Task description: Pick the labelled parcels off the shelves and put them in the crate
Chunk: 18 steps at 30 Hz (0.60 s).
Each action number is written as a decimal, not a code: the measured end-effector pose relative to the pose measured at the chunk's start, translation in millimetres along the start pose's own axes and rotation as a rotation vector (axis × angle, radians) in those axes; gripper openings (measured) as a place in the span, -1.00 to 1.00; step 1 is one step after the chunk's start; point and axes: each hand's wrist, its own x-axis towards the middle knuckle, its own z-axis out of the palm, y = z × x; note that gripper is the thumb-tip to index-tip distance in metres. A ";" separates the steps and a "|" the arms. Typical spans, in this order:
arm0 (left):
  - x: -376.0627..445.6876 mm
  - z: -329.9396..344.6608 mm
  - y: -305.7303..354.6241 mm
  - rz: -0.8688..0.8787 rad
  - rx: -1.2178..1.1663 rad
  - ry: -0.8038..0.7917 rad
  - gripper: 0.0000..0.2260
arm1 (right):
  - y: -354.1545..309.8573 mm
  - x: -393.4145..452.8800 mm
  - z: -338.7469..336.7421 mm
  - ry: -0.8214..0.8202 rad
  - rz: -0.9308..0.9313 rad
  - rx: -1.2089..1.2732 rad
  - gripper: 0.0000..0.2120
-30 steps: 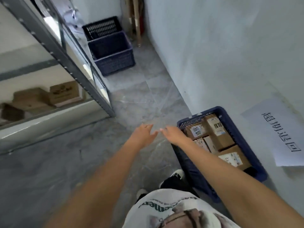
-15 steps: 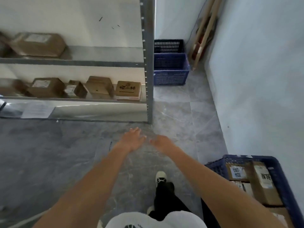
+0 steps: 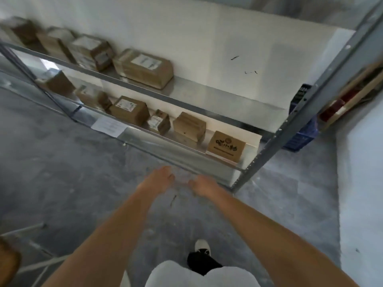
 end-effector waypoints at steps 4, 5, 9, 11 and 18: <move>29.4 -34.7 -57.2 -0.053 0.019 0.038 -0.57 | -57.5 48.8 -14.5 -0.052 -0.020 -0.064 -0.52; 34.9 -43.7 -68.4 -0.061 0.036 0.039 -0.57 | -70.2 62.5 -15.2 -0.066 -0.023 -0.081 -0.50; 67.5 -88.9 -116.2 -0.062 0.083 -0.018 -0.55 | -125.5 116.9 -18.4 -0.120 -0.008 -0.084 -0.47; 89.8 -113.9 -144.9 -0.068 0.079 -0.031 -0.55 | -157.0 141.7 -20.9 -0.104 0.005 -0.099 -0.45; 139.9 -210.0 -248.7 -0.067 0.065 -0.004 -0.53 | -279.2 212.3 -33.3 -0.108 0.047 -0.074 -0.45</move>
